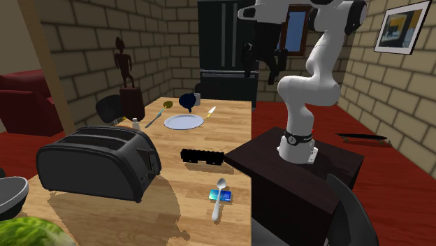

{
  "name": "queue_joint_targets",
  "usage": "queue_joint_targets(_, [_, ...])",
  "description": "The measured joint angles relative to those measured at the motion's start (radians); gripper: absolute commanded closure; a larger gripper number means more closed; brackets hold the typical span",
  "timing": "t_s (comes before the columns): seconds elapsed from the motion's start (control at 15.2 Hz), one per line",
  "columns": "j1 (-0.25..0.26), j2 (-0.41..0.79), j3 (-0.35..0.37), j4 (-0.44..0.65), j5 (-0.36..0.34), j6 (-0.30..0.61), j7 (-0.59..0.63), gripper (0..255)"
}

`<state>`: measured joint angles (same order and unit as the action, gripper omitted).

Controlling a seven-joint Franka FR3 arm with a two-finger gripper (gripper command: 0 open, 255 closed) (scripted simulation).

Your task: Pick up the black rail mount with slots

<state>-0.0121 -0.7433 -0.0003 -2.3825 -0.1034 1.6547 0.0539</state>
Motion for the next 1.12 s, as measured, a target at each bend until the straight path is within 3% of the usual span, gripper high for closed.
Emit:
queue_joint_targets(0.26, [-0.023, 0.024, -0.022, -0.038, -0.011, 0.059, 0.013, 0])
queue_joint_targets(1.12, [-0.166, 0.266, -0.171, -0.193, -0.074, 0.446, 0.084, 0])
